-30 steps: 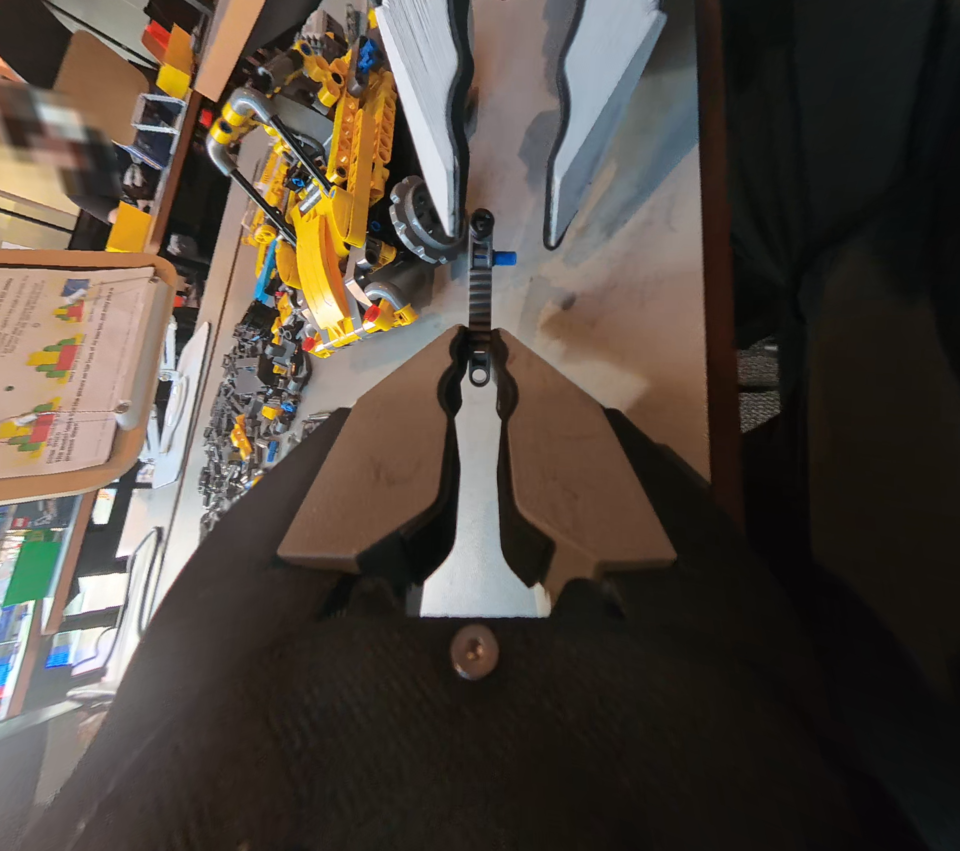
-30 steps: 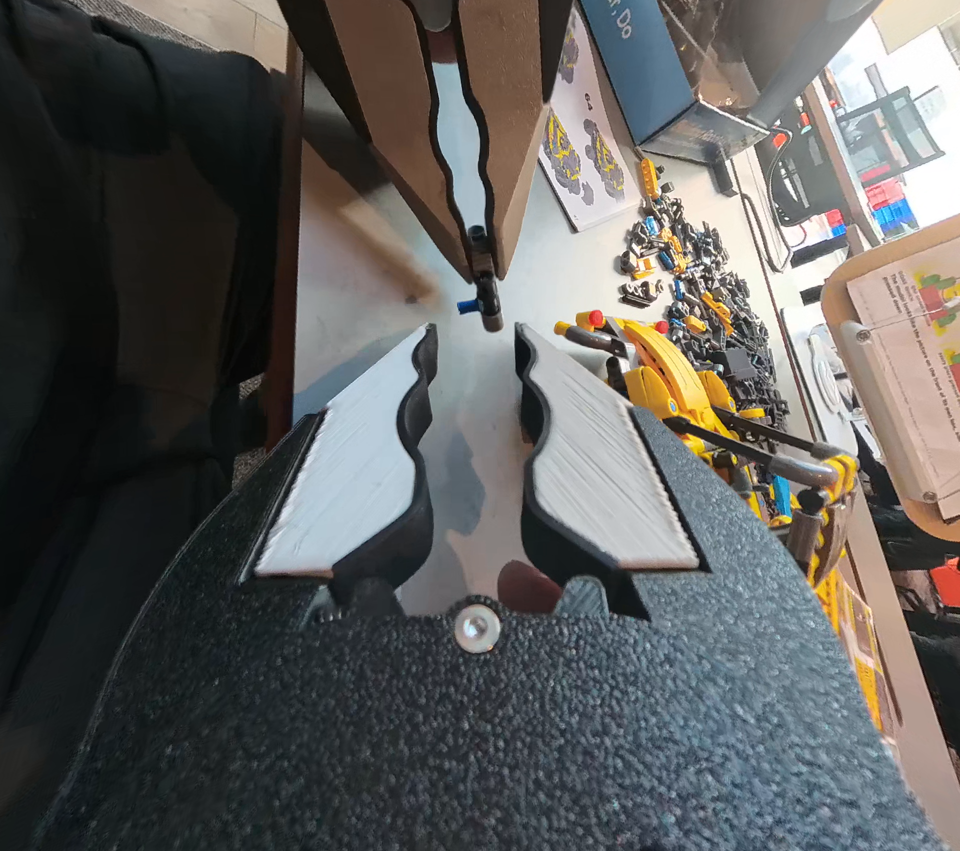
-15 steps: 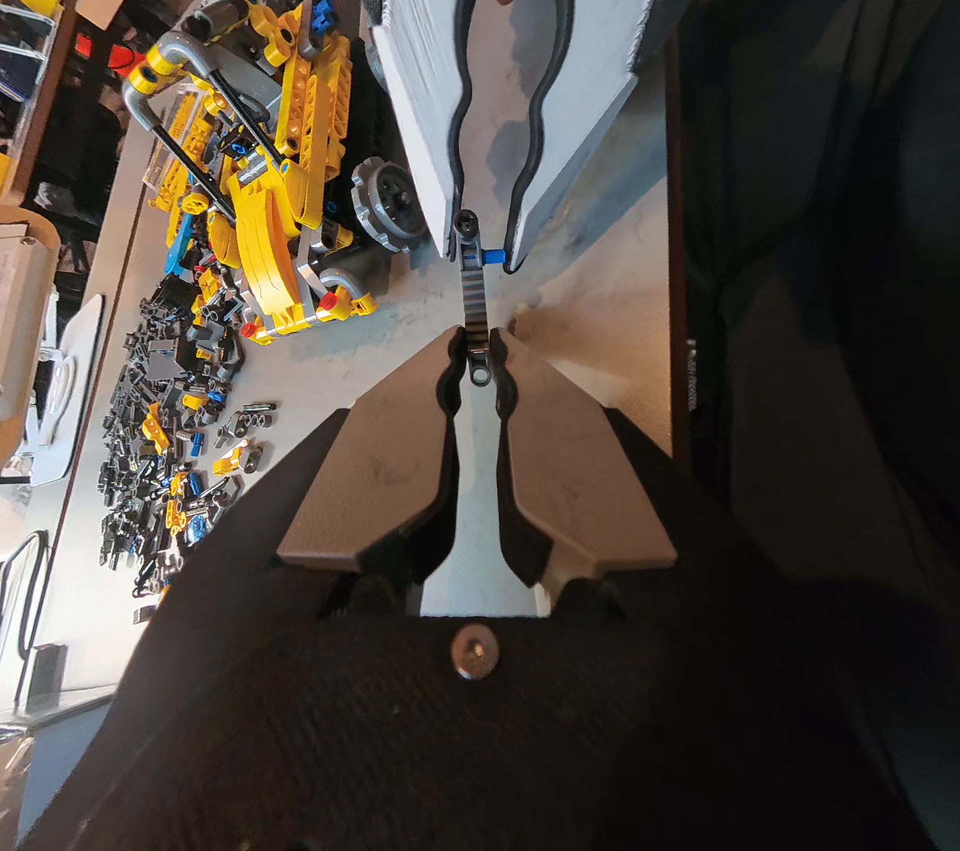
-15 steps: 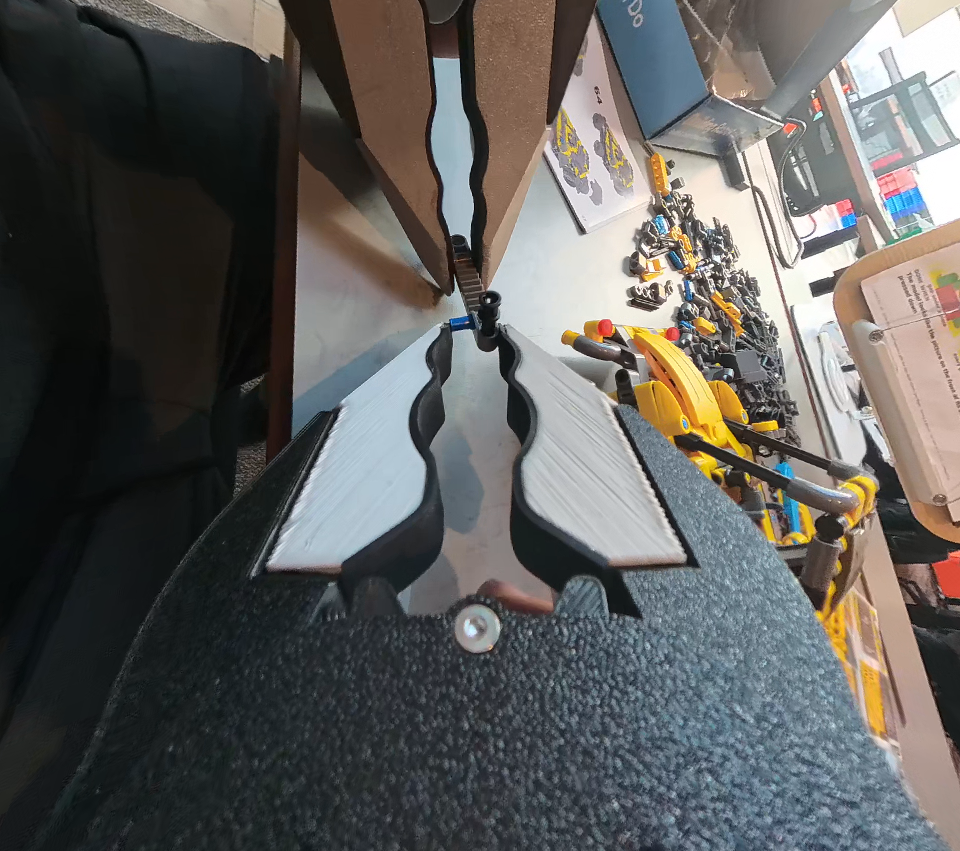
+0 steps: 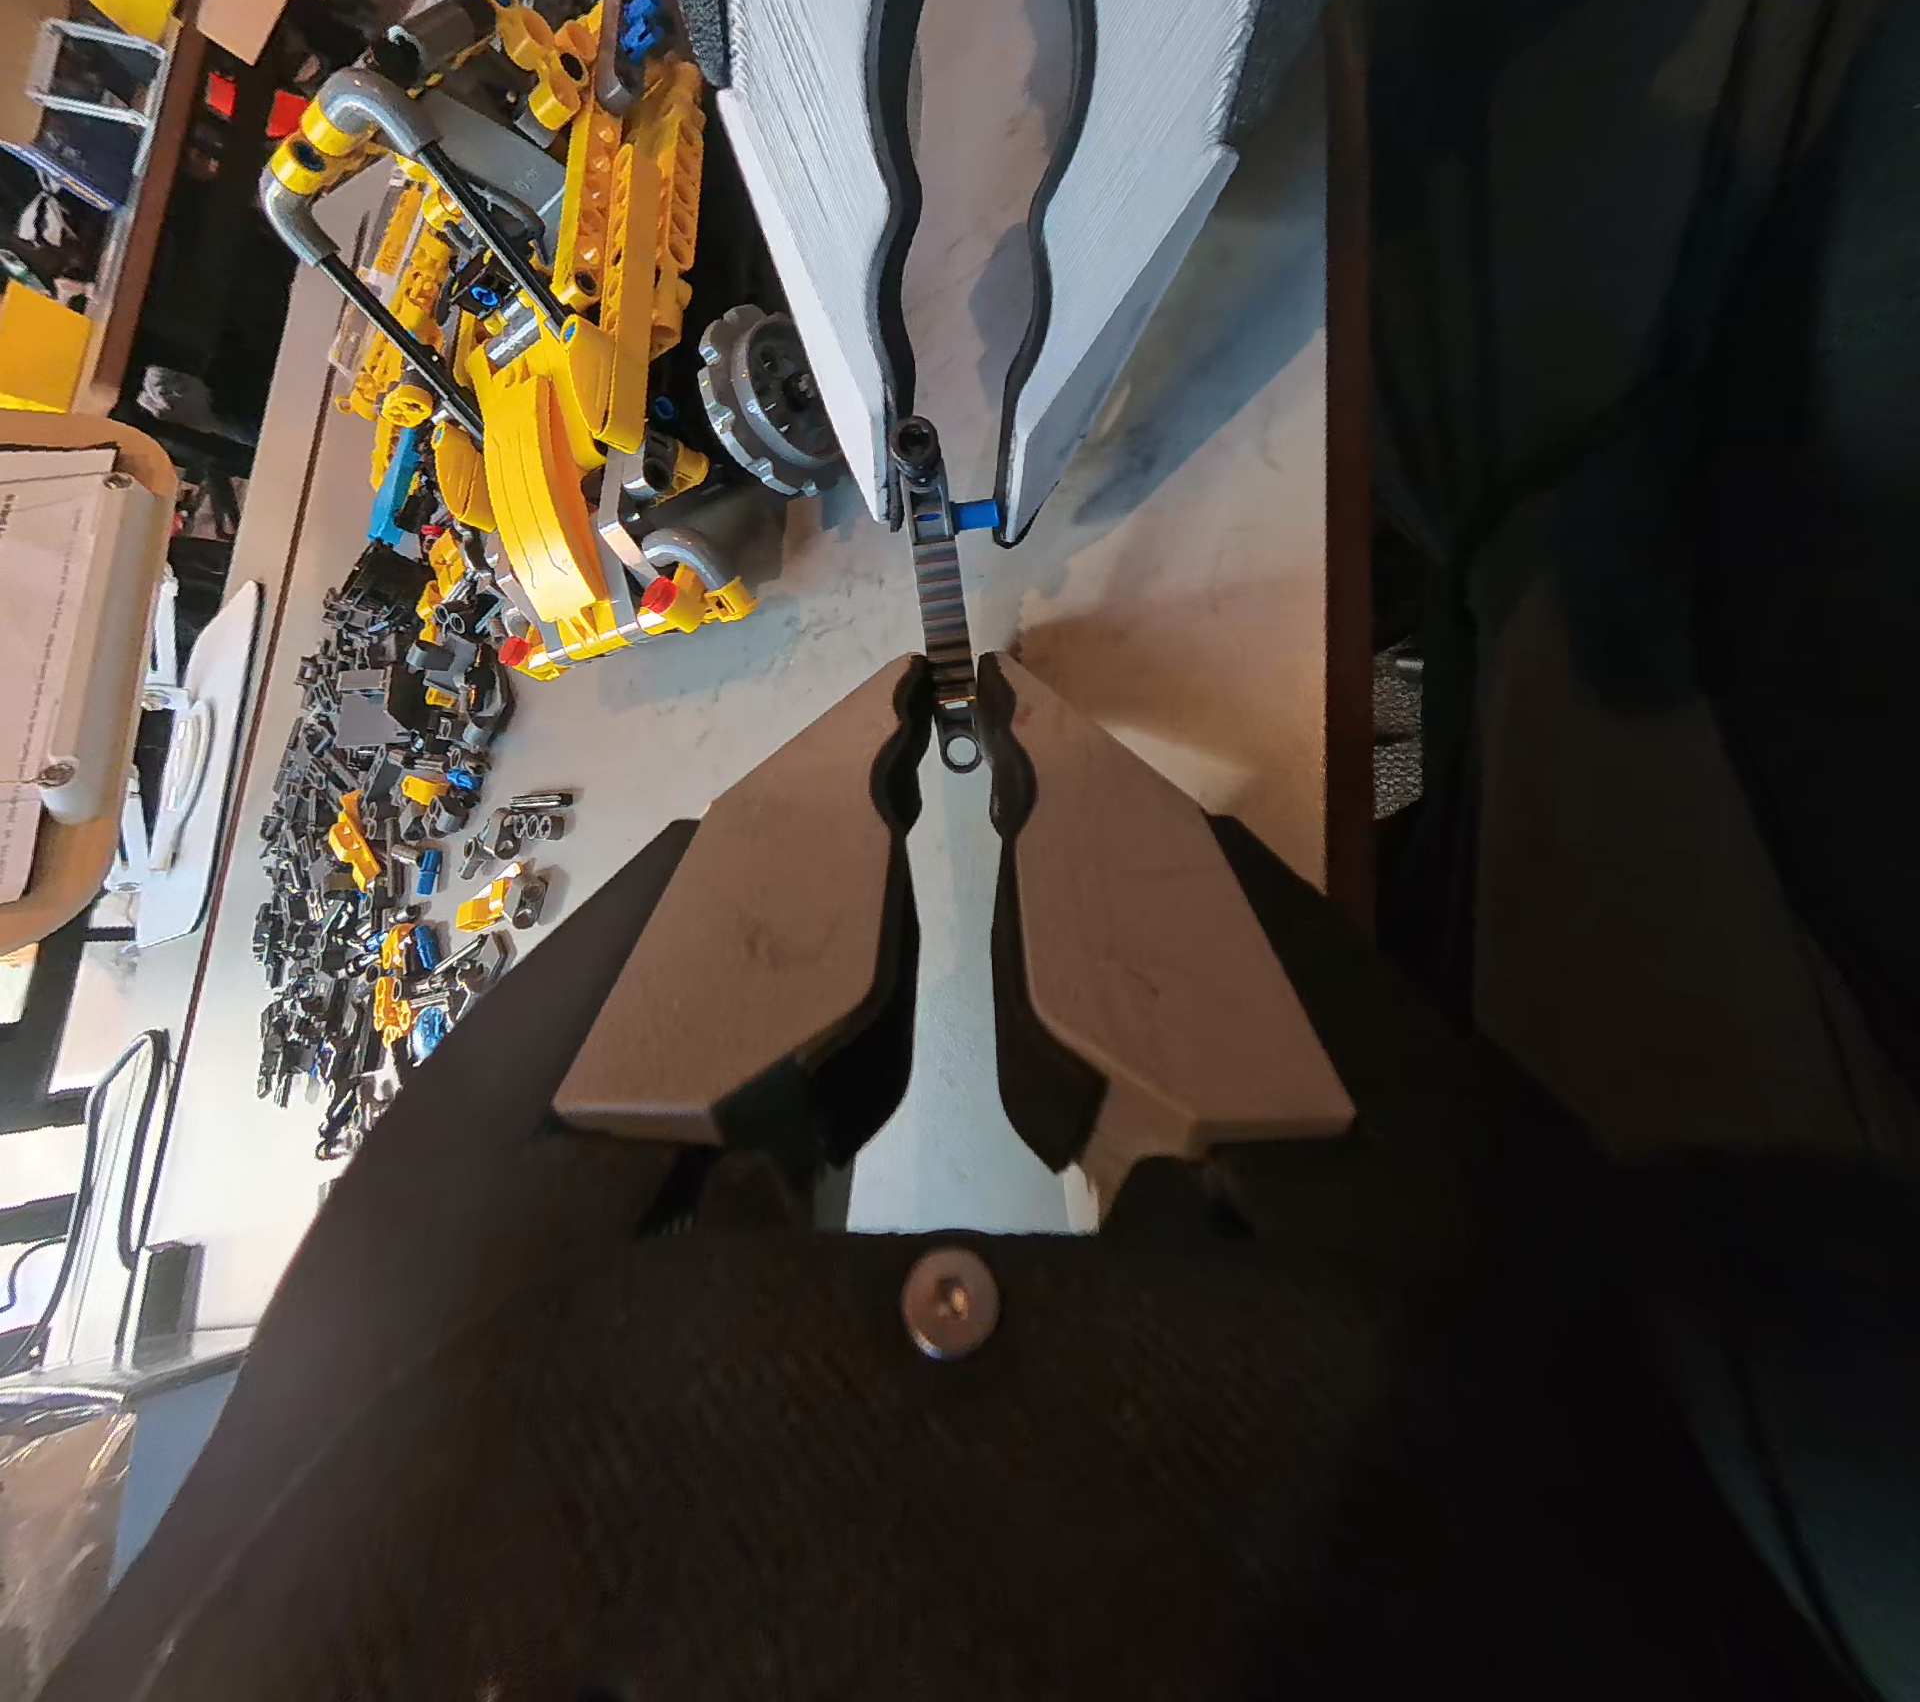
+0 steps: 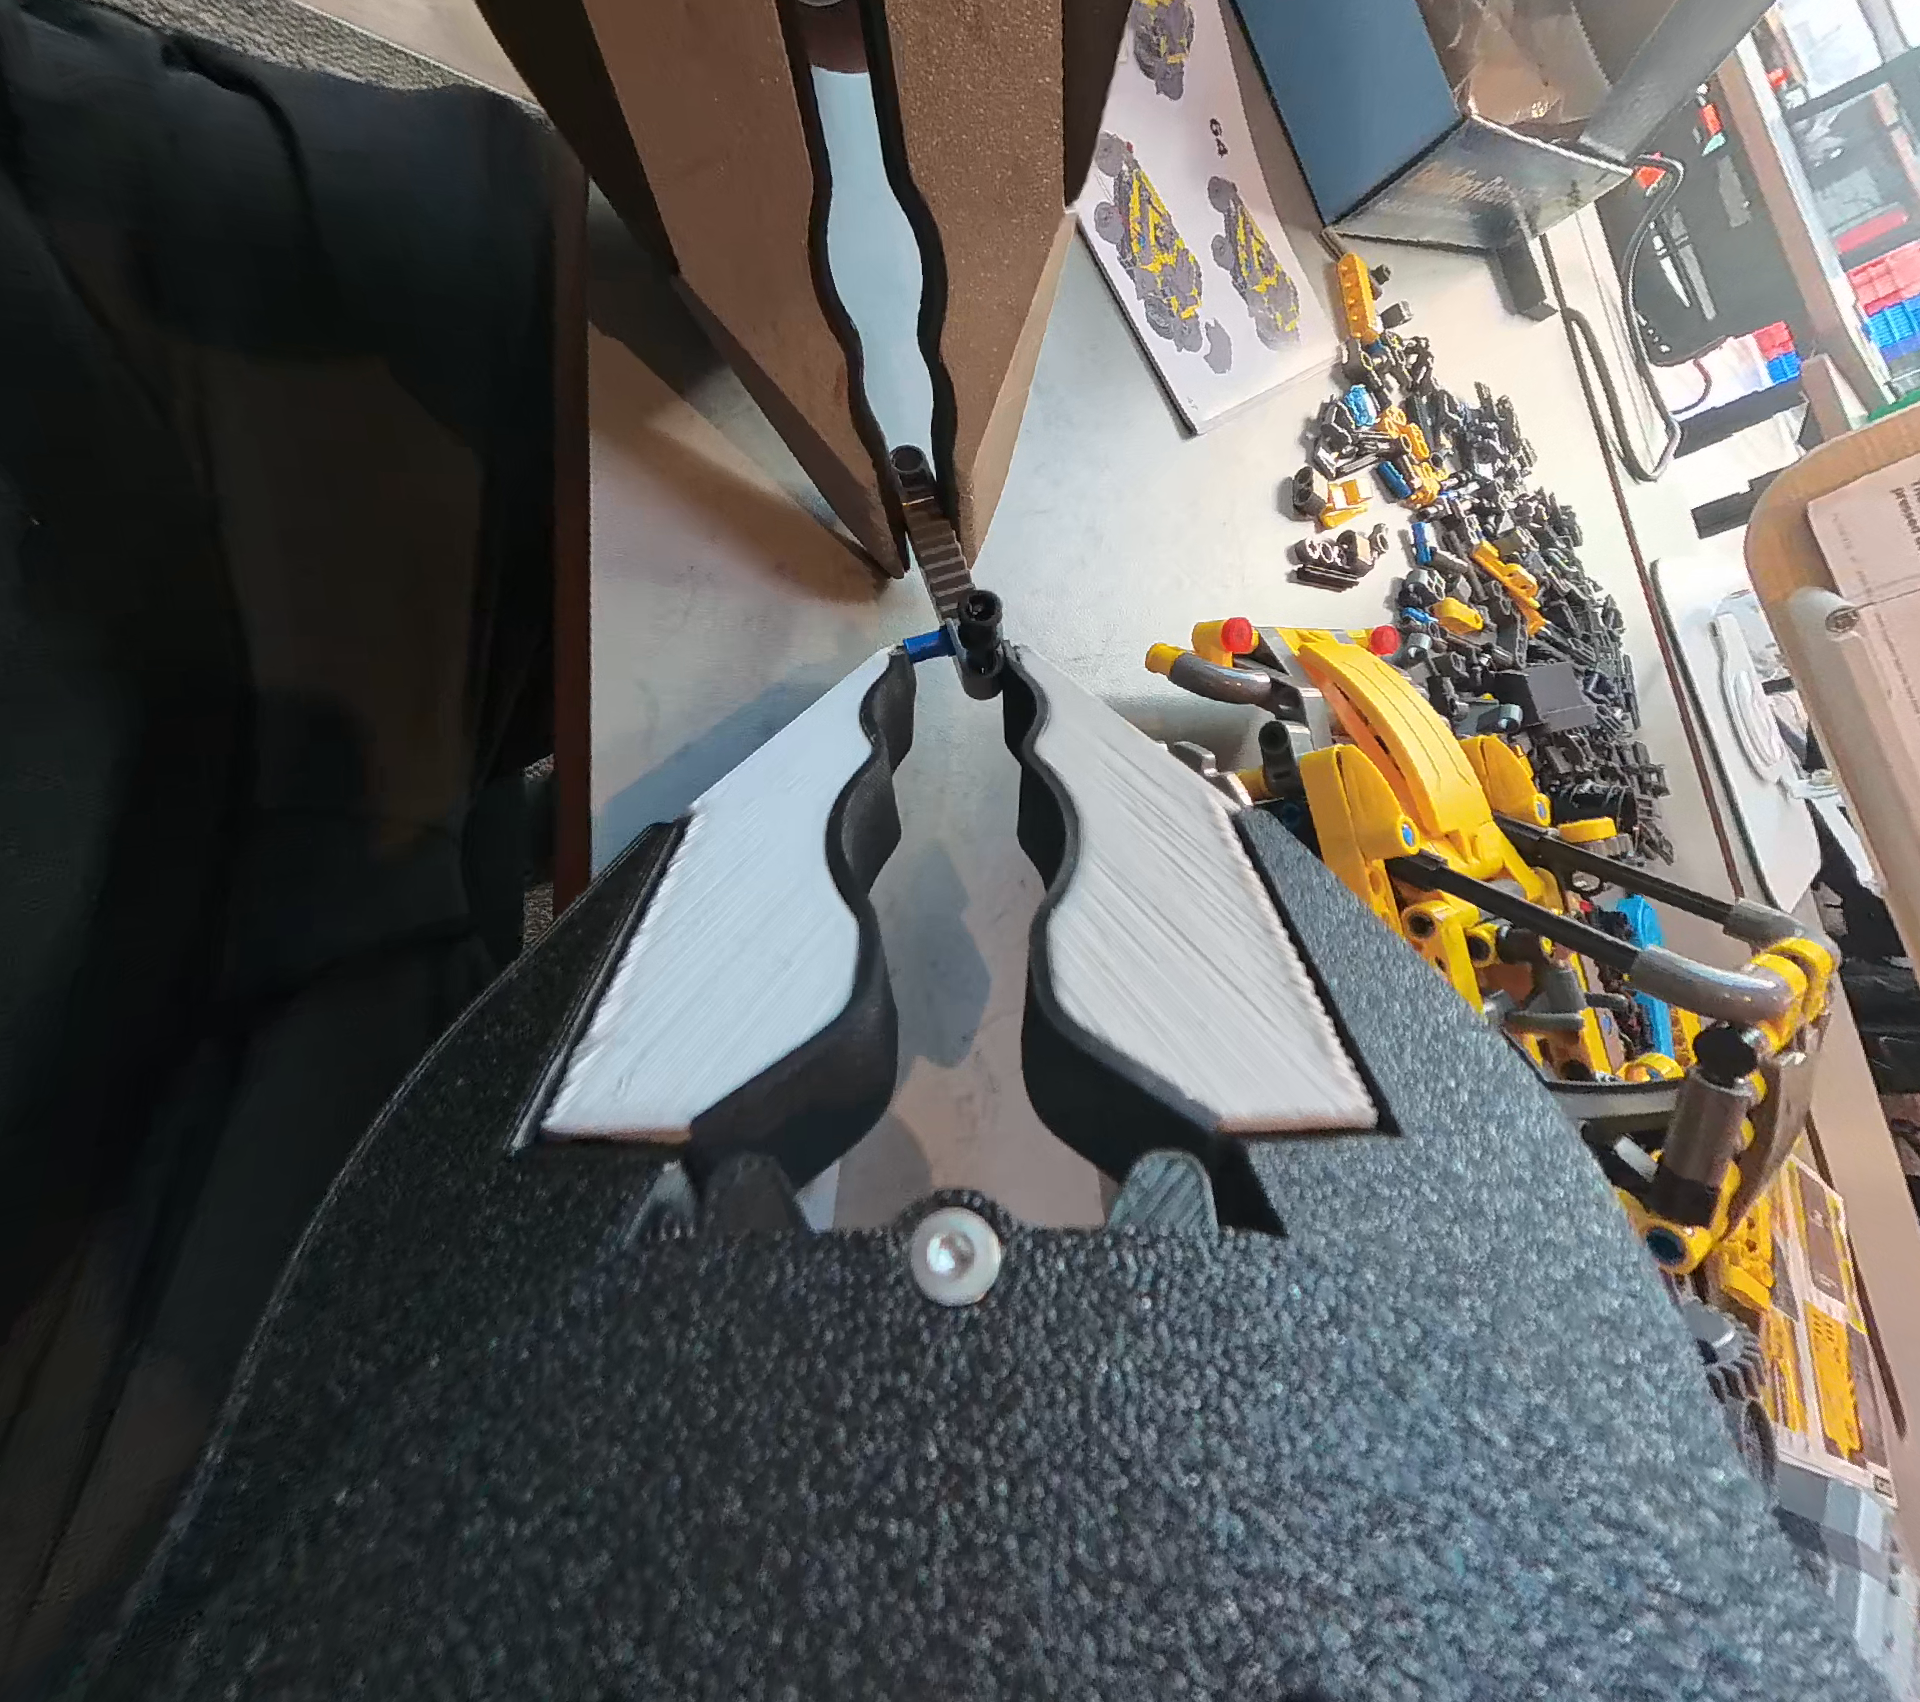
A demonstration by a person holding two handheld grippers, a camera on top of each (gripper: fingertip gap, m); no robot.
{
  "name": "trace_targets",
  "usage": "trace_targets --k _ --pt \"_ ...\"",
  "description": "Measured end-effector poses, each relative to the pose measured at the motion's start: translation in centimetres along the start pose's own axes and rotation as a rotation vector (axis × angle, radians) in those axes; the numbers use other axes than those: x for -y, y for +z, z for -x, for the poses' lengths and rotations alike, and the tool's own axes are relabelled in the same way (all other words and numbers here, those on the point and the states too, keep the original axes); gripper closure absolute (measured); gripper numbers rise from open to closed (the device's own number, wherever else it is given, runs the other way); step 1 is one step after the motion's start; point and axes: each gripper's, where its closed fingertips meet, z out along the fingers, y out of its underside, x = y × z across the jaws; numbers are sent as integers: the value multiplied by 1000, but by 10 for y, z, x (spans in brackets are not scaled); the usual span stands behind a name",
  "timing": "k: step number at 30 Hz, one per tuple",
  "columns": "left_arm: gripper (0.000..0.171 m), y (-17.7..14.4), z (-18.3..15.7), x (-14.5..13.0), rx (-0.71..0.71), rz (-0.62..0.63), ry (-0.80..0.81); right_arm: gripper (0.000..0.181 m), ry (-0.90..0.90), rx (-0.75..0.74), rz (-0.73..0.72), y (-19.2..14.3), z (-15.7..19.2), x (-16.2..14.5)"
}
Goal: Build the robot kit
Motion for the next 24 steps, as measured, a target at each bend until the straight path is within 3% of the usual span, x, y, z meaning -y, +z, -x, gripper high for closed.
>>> trace_targets --k 10,19,24 --pt "165 5 16 -3 186 27 115 162 18 -34 -23 -2 -8 0" --pt "166 -6 40 -4 398 43 251 136 531 148 -195 -23 -23 18" --pt "166 -8 42 1 449 29 320 135 686 212 -271 -25 -28 29"
